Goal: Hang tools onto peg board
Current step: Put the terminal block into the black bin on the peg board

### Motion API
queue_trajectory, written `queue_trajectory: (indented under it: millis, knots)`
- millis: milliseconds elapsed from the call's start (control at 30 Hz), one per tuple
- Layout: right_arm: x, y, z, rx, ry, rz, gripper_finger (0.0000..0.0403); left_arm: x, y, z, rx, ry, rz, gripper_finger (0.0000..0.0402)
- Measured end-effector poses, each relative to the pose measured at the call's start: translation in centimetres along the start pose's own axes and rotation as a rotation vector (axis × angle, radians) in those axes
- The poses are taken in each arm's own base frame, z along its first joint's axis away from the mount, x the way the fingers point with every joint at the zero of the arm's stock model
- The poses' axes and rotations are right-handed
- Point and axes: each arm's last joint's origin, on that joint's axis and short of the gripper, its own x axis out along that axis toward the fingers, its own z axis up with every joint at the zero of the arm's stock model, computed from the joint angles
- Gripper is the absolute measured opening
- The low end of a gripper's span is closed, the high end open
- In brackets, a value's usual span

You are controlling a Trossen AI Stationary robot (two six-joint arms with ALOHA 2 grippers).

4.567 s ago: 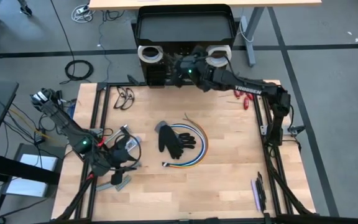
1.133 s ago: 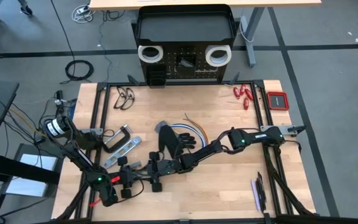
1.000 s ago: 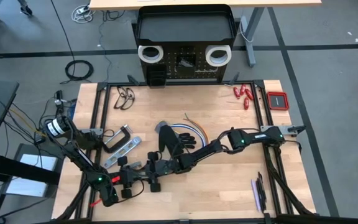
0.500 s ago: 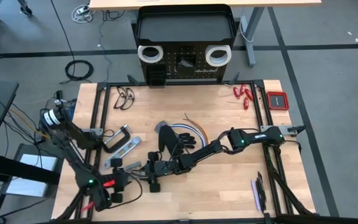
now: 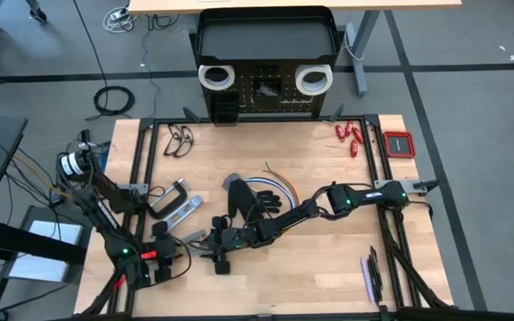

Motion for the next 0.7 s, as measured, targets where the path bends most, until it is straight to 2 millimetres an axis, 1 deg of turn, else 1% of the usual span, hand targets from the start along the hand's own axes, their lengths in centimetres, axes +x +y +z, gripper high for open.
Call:
queue_trajectory:
  millis: [100, 167, 400, 567, 700]
  knots:
    - [0.0, -0.3, 0.1, 0.057, -0.003, 0.006, 0.0214, 0.3, 0.1, 0.4, 0.029, -0.003, 0.012, 0.0159]
    - [0.0, -0.4, 0.2, 0.063, -0.006, 0.01, 0.0212, 0.5, 0.2, 0.6, 0.049, -0.003, 0.022, 0.0156]
    - [0.1, -0.6, 0.1, -0.058, 0.002, 0.021, 0.021, 0.9, 0.6, 1.1, 0.076, -0.027, 0.064, 0.0139]
    - [0.1, -0.7, 0.0, -0.06, 0.026, 0.031, 0.0208, 1.1, 0.9, 1.3, 0.084, -0.076, 0.11, 0.0136]
    - [0.0, -0.7, 0.0, -0.052, 0.03, 0.025, 0.0202, 1.3, 1.0, 1.7, 0.104, -0.083, 0.119, 0.0135]
